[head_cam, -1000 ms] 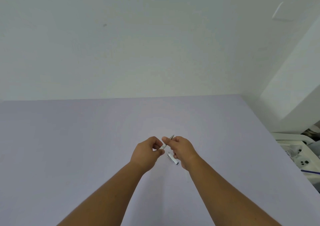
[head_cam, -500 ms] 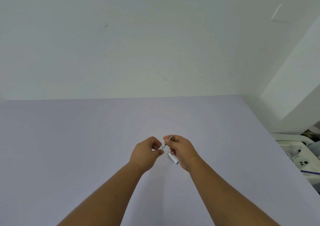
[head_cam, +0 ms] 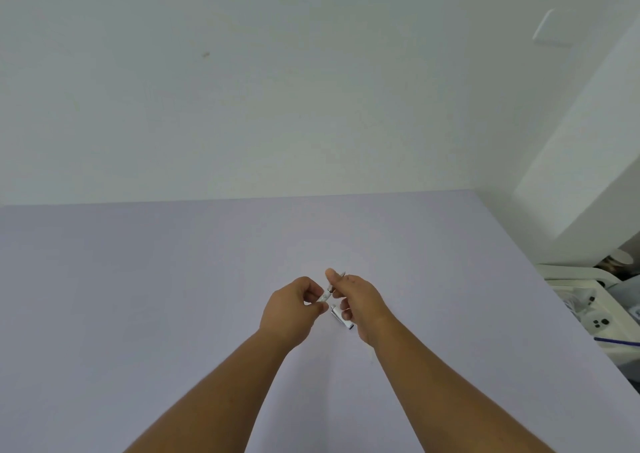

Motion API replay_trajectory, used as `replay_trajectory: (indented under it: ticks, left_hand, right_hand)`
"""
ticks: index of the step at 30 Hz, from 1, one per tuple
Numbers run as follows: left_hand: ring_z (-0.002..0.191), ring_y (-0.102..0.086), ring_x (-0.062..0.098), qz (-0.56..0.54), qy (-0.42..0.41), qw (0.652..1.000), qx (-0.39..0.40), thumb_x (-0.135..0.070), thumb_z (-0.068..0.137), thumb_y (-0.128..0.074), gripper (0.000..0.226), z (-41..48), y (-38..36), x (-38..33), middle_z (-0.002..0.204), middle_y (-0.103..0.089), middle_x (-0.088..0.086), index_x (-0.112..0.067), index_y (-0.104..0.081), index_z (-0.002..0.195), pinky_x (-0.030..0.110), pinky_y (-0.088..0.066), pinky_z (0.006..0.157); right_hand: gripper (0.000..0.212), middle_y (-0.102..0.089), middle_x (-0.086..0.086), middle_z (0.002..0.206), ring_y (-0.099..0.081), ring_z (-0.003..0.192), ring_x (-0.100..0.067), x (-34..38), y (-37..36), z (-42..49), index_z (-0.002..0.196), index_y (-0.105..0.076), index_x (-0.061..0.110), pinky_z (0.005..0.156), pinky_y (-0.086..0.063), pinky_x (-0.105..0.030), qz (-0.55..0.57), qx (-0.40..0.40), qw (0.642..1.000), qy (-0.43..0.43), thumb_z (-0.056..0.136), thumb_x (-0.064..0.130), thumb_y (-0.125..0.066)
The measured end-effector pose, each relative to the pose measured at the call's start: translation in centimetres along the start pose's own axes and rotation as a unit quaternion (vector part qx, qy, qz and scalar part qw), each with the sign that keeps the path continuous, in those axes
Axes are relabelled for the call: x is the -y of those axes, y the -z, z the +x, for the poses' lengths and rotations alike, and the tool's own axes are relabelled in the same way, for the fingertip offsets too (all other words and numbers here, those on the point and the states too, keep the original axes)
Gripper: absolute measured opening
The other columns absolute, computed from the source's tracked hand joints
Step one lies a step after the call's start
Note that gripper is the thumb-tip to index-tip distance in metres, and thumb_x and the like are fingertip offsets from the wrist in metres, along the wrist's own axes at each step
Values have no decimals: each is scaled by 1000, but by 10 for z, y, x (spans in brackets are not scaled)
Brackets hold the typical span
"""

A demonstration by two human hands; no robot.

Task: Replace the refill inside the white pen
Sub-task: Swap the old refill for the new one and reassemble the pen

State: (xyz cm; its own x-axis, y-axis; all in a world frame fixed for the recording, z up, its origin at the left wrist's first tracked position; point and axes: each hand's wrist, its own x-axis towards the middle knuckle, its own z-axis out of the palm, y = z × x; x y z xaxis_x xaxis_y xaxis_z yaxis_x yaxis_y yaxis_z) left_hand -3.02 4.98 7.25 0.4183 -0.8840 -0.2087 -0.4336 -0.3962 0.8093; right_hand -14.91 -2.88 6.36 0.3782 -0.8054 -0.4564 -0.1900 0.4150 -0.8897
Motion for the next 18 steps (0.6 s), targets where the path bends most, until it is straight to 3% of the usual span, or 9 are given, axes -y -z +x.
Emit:
replay_trajectory:
  ticks: [3,7,10,12,16,18]
  left_hand:
    - [77,-60,1,1,3,1000,-5,-25,78,-71,12,2,2,-1,84,-68,-13,-32,-61,77,18,-41,59]
    - [78,-60,0,9,-3,1000,3,-26,78,-71,13,2,0,-3,83,-67,-15,-33,-60,76,18,-42,61]
    - [77,-60,1,10,0,1000,-3,-26,78,-71,11,2,1,-2,83,-67,-14,-31,-62,79,18,-42,60]
    - [77,-60,1,16,-2,1000,-4,-25,78,-71,10,3,2,-2,84,-67,-14,-30,-62,80,18,-42,59]
    - [77,-60,1,16,-5,1000,2,-26,78,-71,11,1,0,-3,84,-67,-14,-31,-62,79,18,-42,59]
    - [77,-61,2,12,-2,1000,-1,-26,78,-71,11,1,1,-3,85,-67,-13,-31,-62,79,18,-42,60]
  right_hand:
    - [13,-58,4,75,-42,60,-11,0,3,-1,84,-69,16,56,-40,-21,42,25,999,20,83,29,-68]
    - [37,-40,3,58,-34,45,-9,2,3,1,66,-49,13,44,-34,-18,-24,-9,1000,2,77,40,-72]
    - [20,-59,2,79,-41,60,-12,2,5,0,83,-67,14,50,-39,-21,25,25,999,-3,83,35,-67]
    - [13,-60,3,80,-42,61,-12,2,6,0,85,-71,16,50,-40,-20,35,32,999,10,83,28,-67]
    - [39,-42,1,63,-34,52,-13,2,4,1,75,-53,10,47,-34,-22,-43,-16,999,-7,76,45,-71]
    - [31,-53,1,72,-39,56,-13,1,4,2,80,-61,10,49,-36,-23,10,8,1000,-8,80,40,-69]
